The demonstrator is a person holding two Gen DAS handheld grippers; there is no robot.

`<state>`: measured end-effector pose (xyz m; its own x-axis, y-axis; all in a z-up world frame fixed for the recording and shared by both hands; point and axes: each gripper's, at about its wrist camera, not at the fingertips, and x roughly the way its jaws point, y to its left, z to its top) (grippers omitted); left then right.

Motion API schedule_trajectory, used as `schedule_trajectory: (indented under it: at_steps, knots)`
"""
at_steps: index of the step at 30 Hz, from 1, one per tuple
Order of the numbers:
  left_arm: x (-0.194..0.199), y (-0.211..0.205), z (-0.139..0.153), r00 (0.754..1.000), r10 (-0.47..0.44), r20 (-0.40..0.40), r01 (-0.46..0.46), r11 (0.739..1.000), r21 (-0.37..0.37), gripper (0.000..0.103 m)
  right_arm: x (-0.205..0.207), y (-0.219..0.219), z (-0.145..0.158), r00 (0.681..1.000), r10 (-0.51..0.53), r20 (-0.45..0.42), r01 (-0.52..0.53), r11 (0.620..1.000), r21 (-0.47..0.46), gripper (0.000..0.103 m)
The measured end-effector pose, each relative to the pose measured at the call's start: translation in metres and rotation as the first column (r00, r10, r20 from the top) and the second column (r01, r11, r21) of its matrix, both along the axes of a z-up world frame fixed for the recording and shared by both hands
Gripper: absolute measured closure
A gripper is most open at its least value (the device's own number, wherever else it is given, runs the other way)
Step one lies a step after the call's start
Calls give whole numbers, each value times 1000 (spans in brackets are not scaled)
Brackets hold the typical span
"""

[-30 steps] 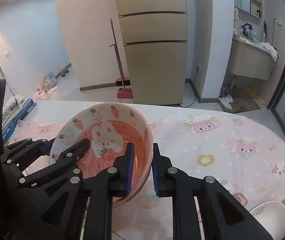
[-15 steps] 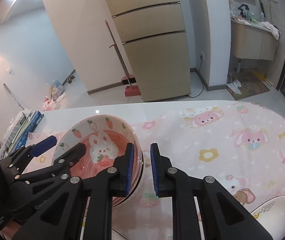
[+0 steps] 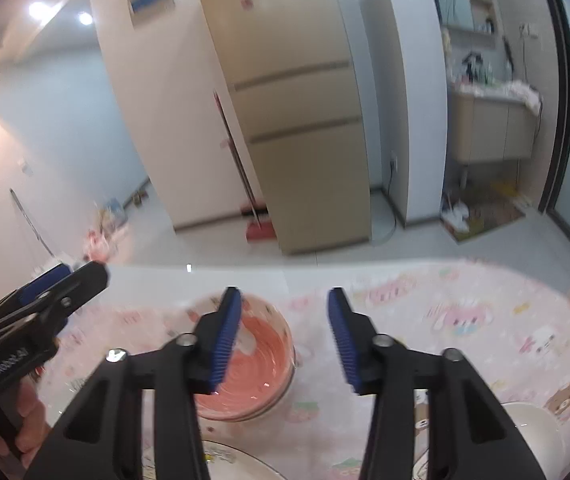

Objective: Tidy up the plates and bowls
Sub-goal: 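Raise both open grippers away from the bowl stack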

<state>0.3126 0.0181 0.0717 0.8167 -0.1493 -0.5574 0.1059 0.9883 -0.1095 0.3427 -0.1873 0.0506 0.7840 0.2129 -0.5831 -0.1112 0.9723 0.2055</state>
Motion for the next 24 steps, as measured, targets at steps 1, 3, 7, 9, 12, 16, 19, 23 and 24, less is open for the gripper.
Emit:
schedule_trajectory:
  at_steps: [1,3,7,9,12,16,19,23,24]
  knots:
    - [-10,6,11,1000,8,22,-8,1000,6,25,-5,-1,8,1000,-5,18,4,1000,2,51]
    - [-33,19,30,997,19,71,-19,1000,-2,24,-21,-2,27,997,-4,72,3,1000,15,50]
    - [-85,47,62,981,46,187,-47,999,4,13,-52,0,57,988,2,153,-6,1000,28,48]
    - [-106,56,73,966,72,247,-79,997,17,2,-68,2,68,985,12,172,-21,999,49,48]
    - [-137,70,85,947,77,313,-84,996,9,0,-93,6,82,978,44,203,-62,994,87,45]
    - [-166,78,94,933,74,353,-87,996,23,0,-119,19,98,969,44,245,-66,995,79,42]
    - [-188,81,94,923,77,378,-102,994,47,0,-140,32,106,966,59,252,-80,994,75,40]
    - [-213,89,84,915,99,392,-124,992,39,0,-167,56,114,959,100,265,-111,993,27,40]
    - [-218,90,80,915,110,389,-134,990,35,0,-171,61,115,958,100,268,-110,994,21,40]
